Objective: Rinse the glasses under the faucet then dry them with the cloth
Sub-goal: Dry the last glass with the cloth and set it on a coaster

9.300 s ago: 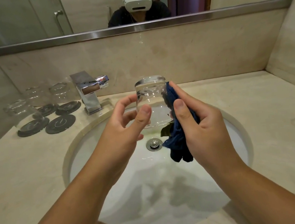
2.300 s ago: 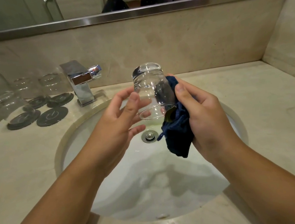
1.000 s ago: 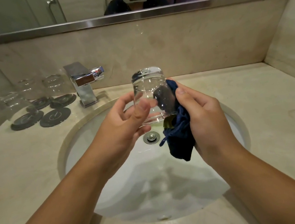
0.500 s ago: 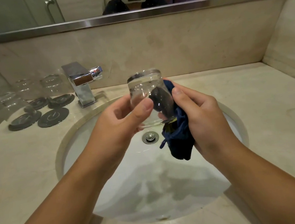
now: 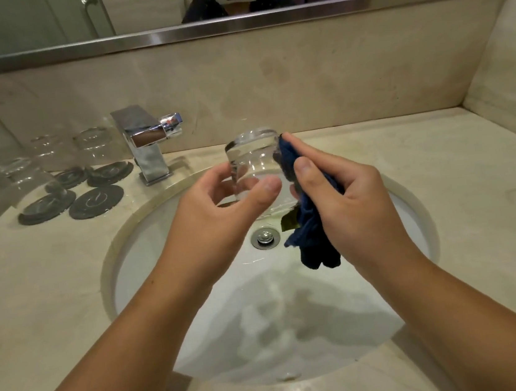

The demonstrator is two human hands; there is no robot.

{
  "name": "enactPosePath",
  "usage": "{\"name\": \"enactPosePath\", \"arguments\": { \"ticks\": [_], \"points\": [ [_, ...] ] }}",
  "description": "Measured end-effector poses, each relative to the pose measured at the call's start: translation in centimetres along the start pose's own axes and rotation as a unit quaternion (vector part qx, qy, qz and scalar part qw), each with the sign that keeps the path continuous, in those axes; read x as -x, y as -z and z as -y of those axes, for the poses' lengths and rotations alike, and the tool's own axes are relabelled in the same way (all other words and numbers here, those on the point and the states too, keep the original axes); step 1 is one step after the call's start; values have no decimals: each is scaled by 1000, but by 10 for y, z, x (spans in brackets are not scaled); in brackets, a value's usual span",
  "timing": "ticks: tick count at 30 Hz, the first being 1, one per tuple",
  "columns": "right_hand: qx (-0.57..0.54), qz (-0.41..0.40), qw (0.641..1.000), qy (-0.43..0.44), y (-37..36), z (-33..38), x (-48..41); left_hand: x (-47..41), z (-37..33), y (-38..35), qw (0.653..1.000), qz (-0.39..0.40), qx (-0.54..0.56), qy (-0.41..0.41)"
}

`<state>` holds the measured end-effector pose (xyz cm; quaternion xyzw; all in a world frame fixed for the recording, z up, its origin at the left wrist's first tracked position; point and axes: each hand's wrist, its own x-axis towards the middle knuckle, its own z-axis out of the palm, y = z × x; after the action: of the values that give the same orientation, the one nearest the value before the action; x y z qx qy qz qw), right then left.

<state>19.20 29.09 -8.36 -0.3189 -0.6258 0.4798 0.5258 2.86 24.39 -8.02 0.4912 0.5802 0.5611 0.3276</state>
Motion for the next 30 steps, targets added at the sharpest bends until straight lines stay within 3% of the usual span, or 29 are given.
{"name": "enactPosePath", "arguments": {
  "ticks": [6,8,12,17,25,30],
  "points": [
    [-123,17,988,-93,2,-10,-10,-5,-1,6,992,46,114,16],
    [-108,5,991,-81,1,-10,-10,-7,0,7,992,39,116,27],
    [-33,-29,999,-20,2,-3,-3,-7,0,7,999,24,21,23],
    [20,15,999,33,-5,6,9,1,-2,1,999,11,-33,-8],
    [-90,19,995,-48,2,-10,-9,-6,2,8,981,77,170,51],
    [-9,-9,1000,-4,3,-3,-2,-7,5,13,991,77,93,55]
  ]
}}
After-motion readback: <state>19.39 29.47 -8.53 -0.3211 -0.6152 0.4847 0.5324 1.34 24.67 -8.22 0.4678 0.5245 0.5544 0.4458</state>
